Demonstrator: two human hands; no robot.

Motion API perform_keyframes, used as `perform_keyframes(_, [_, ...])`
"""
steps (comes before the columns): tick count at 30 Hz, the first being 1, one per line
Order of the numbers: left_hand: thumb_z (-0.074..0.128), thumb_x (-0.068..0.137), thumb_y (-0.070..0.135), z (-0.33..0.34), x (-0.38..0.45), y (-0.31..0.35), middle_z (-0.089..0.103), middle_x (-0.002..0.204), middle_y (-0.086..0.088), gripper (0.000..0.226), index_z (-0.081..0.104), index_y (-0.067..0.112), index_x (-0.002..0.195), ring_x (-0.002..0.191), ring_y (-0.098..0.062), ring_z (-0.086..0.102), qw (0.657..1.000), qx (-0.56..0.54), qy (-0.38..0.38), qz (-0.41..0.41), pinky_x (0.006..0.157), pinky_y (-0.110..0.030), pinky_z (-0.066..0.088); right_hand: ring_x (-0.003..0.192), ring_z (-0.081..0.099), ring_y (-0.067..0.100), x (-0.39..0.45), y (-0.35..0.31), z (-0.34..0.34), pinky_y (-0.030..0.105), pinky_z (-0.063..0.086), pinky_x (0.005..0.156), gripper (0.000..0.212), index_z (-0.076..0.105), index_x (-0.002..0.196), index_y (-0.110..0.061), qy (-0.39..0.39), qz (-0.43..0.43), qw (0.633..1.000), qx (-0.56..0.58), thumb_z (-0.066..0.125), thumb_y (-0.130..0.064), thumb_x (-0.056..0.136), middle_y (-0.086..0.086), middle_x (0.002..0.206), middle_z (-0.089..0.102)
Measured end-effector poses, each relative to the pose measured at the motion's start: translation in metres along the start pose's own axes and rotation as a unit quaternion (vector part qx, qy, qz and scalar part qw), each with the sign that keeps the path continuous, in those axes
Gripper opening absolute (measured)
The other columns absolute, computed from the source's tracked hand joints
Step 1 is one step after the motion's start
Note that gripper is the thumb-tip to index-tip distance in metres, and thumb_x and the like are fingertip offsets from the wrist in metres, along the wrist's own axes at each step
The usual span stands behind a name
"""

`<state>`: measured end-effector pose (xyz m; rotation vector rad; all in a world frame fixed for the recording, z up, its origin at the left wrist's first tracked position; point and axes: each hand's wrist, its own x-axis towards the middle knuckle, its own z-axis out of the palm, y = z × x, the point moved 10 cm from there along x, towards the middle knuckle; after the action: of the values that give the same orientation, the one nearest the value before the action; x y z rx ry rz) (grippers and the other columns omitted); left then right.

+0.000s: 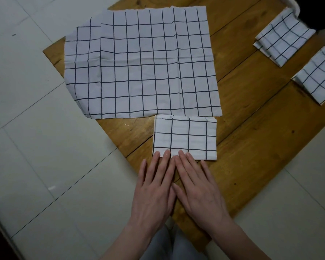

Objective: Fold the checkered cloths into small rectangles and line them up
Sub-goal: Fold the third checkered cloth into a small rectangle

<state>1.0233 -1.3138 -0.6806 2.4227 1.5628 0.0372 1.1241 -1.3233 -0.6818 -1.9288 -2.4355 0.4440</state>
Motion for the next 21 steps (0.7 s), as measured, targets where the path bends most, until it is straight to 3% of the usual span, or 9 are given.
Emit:
perform_keyframes(15, [0.045, 0.103, 0.034, -0.003, -0.003, -0.013, 0.025, 0.173, 0.003, 0.063, 0.033, 0.020, 0.164, 0.161, -0.019, 0.020, 0.999, -0.029, 0.026, -0.012, 0.125, -0.060, 0.023, 0.162, 0.014, 0.017, -0.017, 0.042, -0.004, 0.046, 0.021, 0.126, 0.072, 0.021, 0.167, -0.016, -0.005, 0.002, 1.000, -0.021, 0.026, -0.059, 0.110, 0.001, 0.175, 0.015])
perform_keyframes(21, [0.045, 0.104, 0.034, -0.003, -0.003, -0.014, 0.025, 0.173, 0.003, 0.063, 0.033, 0.022, 0.164, 0.161, -0.020, 0.019, 0.999, -0.034, 0.032, -0.015, 0.127, -0.059, 0.019, 0.161, 0.017, 0.019, -0.026, 0.062, -0.009, 0.046, 0.024, 0.126, 0.074, 0.021, 0.166, -0.013, 0.015, 0.058, 0.998, 0.006, 0.027, -0.060, 0.109, 0.004, 0.174, 0.019])
